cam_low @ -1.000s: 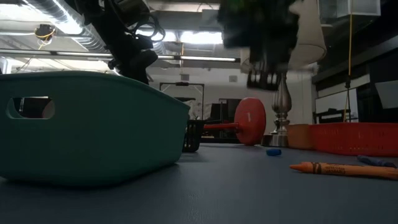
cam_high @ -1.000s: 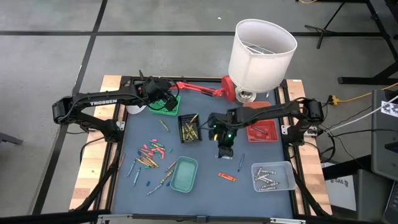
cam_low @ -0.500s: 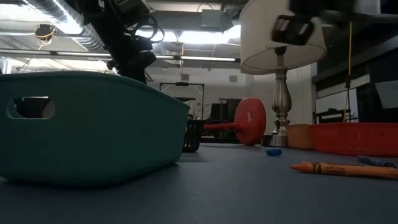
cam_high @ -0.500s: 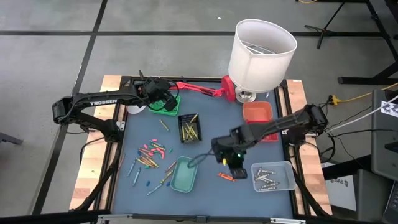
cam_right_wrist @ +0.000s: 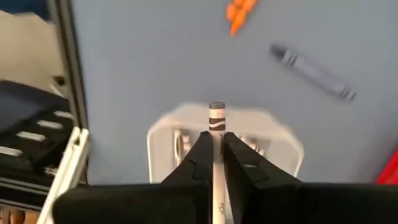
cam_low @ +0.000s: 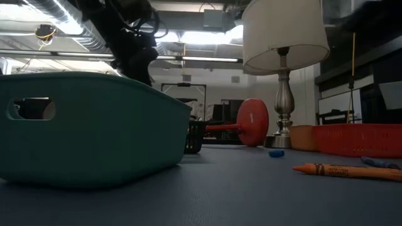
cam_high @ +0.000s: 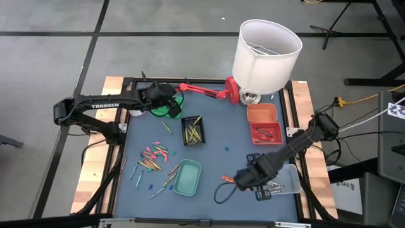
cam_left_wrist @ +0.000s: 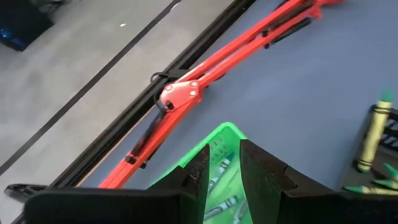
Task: Sort crayons
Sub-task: Put the gray crayon into the white bin
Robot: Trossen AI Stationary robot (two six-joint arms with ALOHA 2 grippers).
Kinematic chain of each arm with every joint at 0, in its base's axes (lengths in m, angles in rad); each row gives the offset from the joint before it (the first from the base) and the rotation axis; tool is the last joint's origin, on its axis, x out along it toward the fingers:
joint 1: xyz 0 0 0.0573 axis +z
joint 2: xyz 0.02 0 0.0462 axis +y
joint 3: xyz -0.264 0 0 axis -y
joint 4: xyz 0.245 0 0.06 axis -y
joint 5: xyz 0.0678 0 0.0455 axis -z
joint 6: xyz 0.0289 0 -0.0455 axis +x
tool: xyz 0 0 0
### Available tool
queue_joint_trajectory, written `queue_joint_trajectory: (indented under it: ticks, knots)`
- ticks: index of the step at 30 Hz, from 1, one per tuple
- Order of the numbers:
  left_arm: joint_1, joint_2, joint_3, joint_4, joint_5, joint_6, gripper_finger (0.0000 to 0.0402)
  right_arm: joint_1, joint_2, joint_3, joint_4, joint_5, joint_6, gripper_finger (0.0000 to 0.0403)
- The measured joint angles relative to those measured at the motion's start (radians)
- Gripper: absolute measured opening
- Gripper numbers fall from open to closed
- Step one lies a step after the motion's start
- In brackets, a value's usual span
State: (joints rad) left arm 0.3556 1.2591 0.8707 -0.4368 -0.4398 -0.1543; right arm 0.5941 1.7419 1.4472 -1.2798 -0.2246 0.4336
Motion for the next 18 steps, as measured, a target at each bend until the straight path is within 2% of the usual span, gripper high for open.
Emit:
queue_joint_trajectory:
  ticks: [12, 14, 18]
  knots:
    - [-0.101, 0.000, 0.000, 0.000, 0.230, 0.007, 0.0073, 0.122, 0.001, -0.206, -0.007, 0.023, 0.263, 0.0014]
    - [-0.124, 0.000, 0.000, 0.000, 0.293, 0.006, 0.0073, 0.132, 0.001, -0.222, -0.004, 0.023, 0.289, 0.0014]
    - [-0.189, 0.000, 0.000, -0.047, 0.484, -0.025, 0.0073, 0.142, 0.001, -0.242, 0.010, 0.023, 0.314, 0.0015]
